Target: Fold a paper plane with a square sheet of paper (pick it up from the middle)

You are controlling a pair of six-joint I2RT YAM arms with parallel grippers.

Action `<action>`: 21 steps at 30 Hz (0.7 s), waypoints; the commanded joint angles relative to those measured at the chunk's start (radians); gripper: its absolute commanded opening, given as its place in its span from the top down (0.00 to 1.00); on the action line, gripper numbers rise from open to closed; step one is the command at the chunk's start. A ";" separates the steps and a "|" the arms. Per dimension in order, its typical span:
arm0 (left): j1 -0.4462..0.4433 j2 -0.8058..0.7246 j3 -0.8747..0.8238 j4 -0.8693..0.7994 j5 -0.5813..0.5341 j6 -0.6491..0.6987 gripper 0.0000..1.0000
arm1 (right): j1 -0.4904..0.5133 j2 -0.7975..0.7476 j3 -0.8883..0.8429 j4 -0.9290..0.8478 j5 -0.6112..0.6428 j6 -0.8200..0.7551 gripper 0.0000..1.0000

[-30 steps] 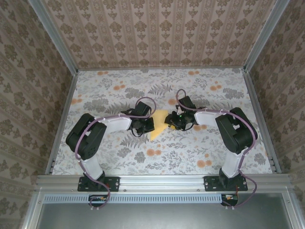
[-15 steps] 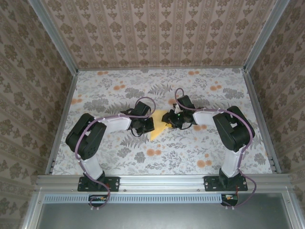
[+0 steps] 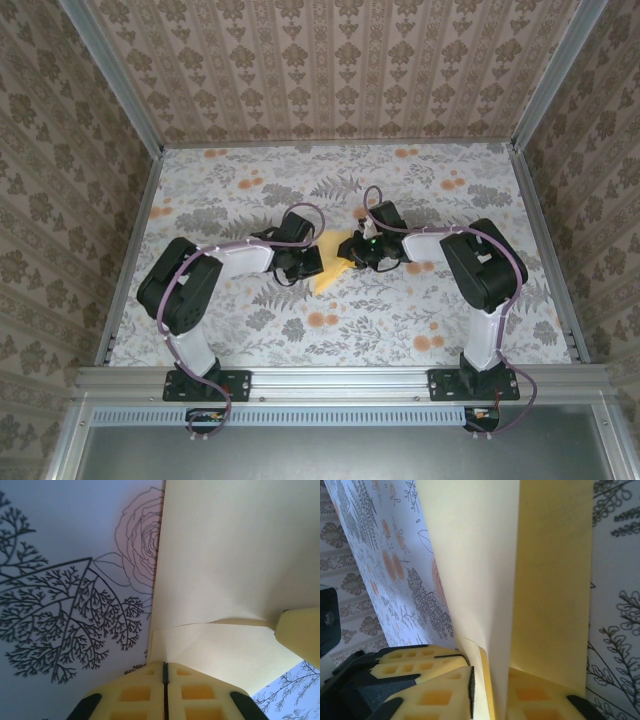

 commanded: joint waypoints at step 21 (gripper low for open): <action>0.006 -0.292 -0.079 0.131 0.094 0.472 0.17 | 0.024 -0.300 -0.026 -0.387 0.373 0.142 1.00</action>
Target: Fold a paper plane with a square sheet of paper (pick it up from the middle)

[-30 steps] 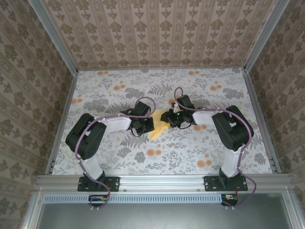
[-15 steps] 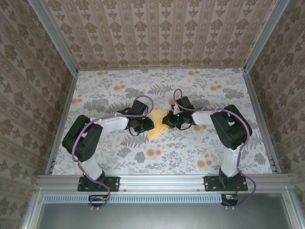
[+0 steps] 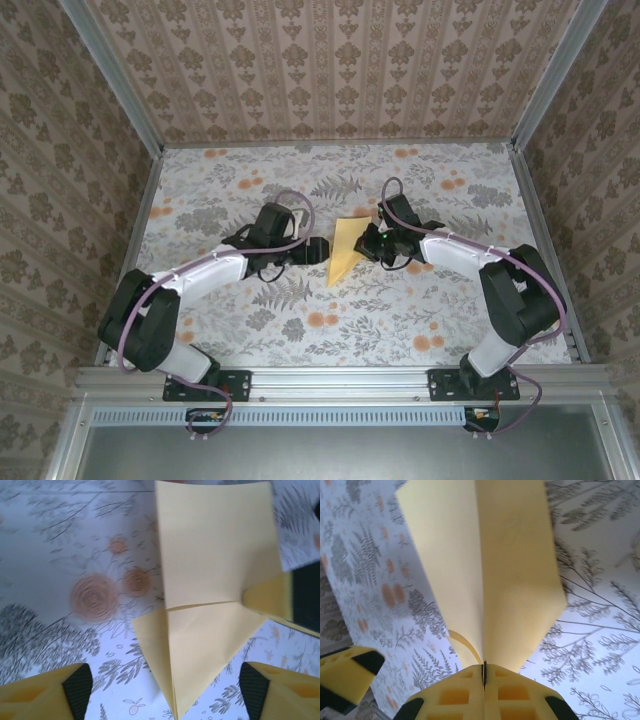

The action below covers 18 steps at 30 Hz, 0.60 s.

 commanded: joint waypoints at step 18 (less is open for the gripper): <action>-0.189 0.111 -0.027 0.207 -0.180 0.398 0.30 | 0.013 0.125 0.069 0.050 -0.081 0.252 0.99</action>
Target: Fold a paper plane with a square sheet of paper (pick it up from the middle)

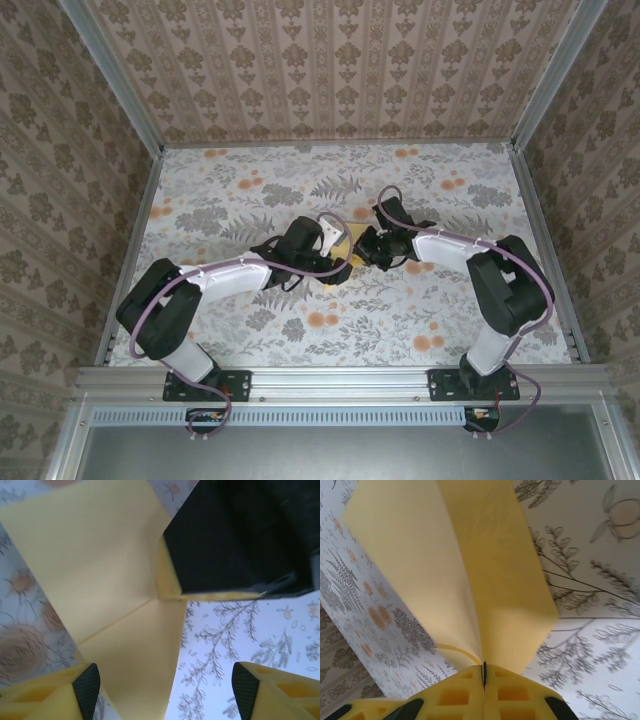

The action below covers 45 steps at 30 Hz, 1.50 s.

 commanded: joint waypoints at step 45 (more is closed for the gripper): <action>0.003 0.102 -0.101 0.179 0.011 0.136 0.93 | -0.124 -0.138 -0.015 -0.044 -0.047 -0.153 0.46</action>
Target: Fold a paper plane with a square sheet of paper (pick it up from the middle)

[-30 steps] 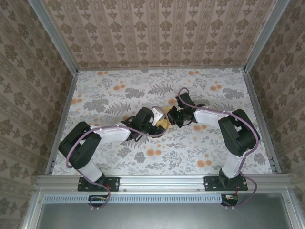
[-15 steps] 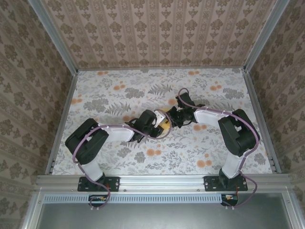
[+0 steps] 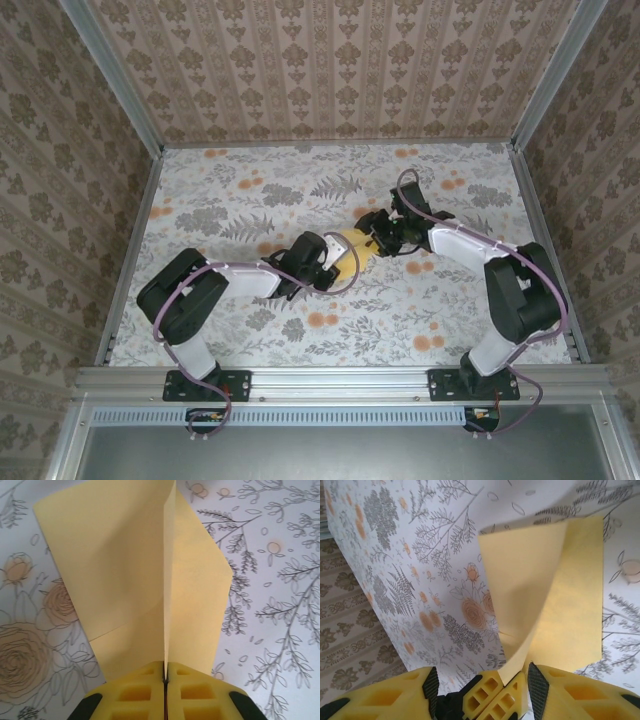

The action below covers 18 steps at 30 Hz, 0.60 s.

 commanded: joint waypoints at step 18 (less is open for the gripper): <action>0.128 -0.022 -0.054 0.105 0.345 -0.378 0.96 | 0.047 0.055 -0.099 0.113 -0.118 -0.334 0.49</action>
